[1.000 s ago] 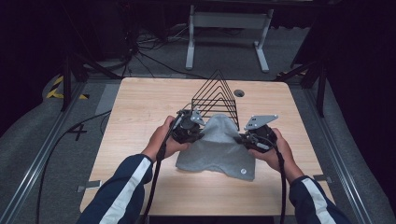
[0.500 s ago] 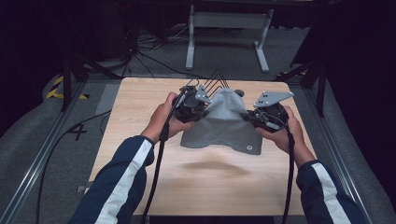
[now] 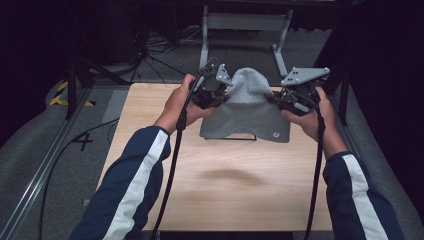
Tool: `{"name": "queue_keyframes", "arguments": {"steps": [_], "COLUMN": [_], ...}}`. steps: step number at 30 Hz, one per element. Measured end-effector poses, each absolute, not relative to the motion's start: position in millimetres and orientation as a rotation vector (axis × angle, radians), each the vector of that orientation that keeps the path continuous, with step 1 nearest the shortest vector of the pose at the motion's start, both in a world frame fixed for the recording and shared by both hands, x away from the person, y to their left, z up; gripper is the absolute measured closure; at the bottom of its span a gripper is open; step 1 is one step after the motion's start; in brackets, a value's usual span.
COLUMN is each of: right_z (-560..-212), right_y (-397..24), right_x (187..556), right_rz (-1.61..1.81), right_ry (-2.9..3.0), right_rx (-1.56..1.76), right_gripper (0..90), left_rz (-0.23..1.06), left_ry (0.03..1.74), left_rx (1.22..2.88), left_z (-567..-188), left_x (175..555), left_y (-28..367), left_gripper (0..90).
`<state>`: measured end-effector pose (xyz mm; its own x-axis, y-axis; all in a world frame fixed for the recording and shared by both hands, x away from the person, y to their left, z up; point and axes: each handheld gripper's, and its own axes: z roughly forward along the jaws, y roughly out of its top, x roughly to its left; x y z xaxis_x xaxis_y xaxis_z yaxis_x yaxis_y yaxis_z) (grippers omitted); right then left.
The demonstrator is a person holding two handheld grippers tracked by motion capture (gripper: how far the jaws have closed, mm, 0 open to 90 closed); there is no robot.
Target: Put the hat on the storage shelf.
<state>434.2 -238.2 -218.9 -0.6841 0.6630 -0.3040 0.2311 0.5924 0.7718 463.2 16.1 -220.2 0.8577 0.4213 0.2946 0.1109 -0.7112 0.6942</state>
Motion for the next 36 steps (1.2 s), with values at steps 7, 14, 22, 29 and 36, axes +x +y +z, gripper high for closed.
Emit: {"name": "queue_keyframes", "arguments": {"steps": [7, 14, 22, 29, 36], "right_z": [-195.3, -179.5, -176.3, -180.4, -180.8], "right_y": [-239.4, -234.2, -226.0, -222.9, -220.0], "right_x": [454.4, 468.1, 480.5, 493.2, 499.9], "right_rz": [0.981, 1.020, 1.050, 1.067, 1.078], "right_ry": [2.173, 2.124, 2.105, 2.105, 2.092], "right_rx": [0.729, 0.734, 0.732, 0.745, 0.744], "right_gripper": [84.7, 84.7, 84.7, 84.7, 84.7], "left_rz": [0.626, 0.654, 0.738, 0.753, 0.777], "left_ry": [0.409, 0.449, 0.471, 0.517, 0.520], "left_rx": [2.302, 2.258, 2.252, 2.245, 2.226], "left_z": [-202.0, -187.1, -181.3, -184.3, -184.4], "left_x": [480.7, 493.6, 504.2, 518.4, 523.7], "left_y": [13.3, 21.3, 24.9, 28.0, 25.7], "left_gripper": [85.9, 85.9, 86.0, 86.0, 86.0]}}
